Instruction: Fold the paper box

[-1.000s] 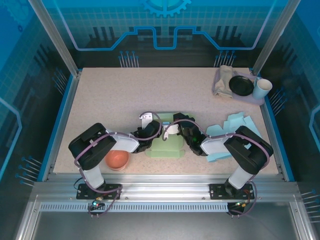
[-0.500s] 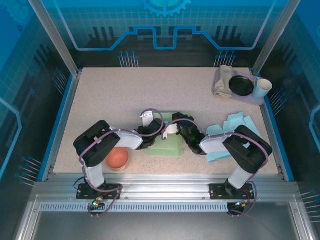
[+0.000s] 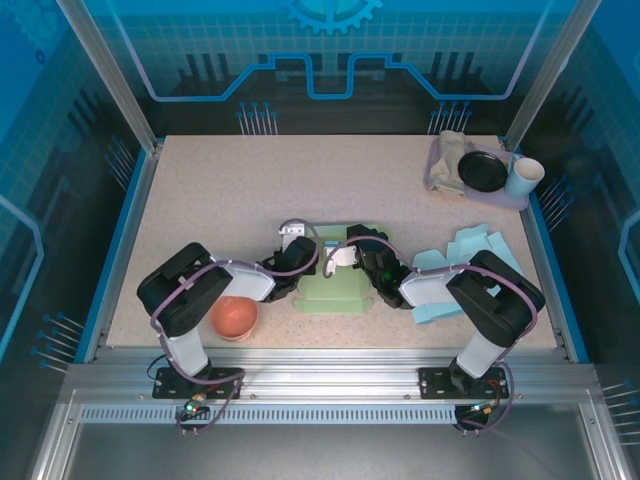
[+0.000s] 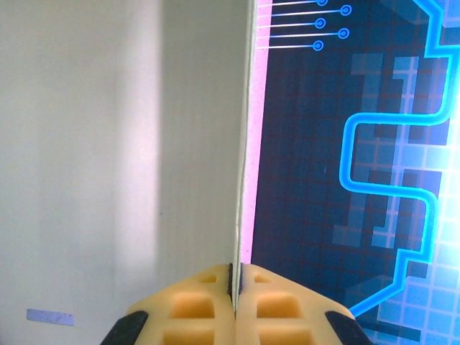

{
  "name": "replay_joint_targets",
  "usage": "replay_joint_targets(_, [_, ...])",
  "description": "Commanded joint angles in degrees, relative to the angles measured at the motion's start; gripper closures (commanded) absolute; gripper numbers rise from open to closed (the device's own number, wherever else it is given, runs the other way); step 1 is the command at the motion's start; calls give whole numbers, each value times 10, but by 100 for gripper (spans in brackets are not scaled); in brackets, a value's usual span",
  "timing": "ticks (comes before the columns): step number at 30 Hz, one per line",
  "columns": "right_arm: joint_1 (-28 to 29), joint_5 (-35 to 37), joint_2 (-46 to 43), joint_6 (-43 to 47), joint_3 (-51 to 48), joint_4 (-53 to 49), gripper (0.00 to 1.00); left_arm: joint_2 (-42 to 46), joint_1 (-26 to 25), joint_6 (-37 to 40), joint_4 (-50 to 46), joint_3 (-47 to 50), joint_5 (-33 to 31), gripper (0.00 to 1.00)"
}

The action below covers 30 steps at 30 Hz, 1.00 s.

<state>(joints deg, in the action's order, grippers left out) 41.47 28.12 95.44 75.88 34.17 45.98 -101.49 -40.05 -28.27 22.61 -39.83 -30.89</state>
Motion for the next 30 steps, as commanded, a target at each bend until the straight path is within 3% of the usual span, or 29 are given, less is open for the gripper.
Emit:
replay_joint_targets(1, [-13,16,5,-10,-3,-47,100,22,9,24,-14,21,25,57])
replay_joint_targets(18, [-13,13,10,-11,1,-53,100,75,-4,44,19,27,45,54])
replay_joint_targets(23, [-12,12,7,-12,1,-55,100,63,-7,45,6,12,15,55])
replay_joint_targets(30, [-10,13,10,-8,2,-60,100,57,-7,18,7,10,-55,64])
